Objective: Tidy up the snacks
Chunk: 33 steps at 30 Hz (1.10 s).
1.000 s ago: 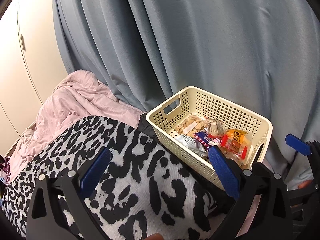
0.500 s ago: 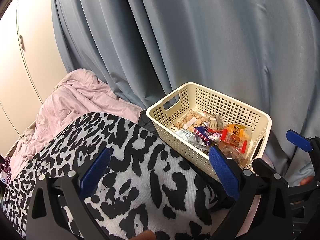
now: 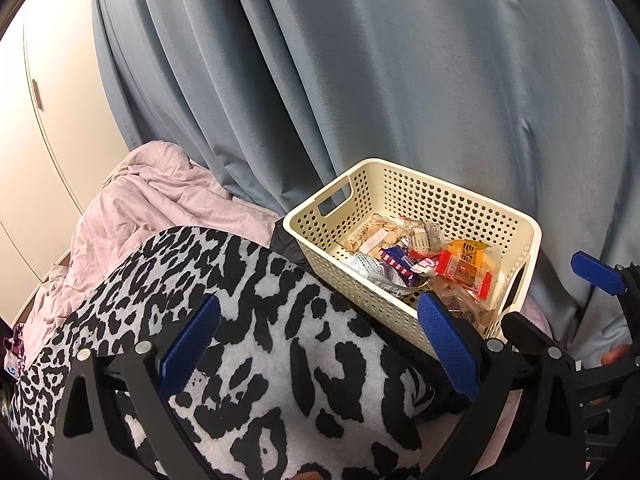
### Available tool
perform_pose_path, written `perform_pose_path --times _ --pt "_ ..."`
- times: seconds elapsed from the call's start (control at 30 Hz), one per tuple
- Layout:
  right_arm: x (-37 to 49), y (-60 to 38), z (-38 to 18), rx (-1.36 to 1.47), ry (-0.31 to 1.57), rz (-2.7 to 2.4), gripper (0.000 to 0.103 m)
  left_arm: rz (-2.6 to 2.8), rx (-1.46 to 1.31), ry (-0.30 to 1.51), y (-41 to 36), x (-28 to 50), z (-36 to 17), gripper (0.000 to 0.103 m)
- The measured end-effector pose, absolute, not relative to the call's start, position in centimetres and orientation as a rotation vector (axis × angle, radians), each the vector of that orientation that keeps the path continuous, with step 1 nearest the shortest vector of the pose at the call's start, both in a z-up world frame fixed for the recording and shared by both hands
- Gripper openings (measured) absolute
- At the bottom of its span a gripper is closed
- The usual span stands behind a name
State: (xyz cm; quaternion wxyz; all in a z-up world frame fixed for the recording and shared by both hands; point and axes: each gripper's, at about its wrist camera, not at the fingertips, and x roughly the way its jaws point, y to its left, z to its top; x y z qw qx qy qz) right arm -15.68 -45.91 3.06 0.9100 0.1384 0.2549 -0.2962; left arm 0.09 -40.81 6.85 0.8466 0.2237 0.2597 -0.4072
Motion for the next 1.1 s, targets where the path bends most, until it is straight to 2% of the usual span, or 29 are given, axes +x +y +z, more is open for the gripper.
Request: perform_pose_path --times 1.1 --pt "-15.75 -46.26 2.36 0.295 0.539 -0.628 0.1 -0.887 0.52 0.518 -41.61 -0.96 6.56 0.098"
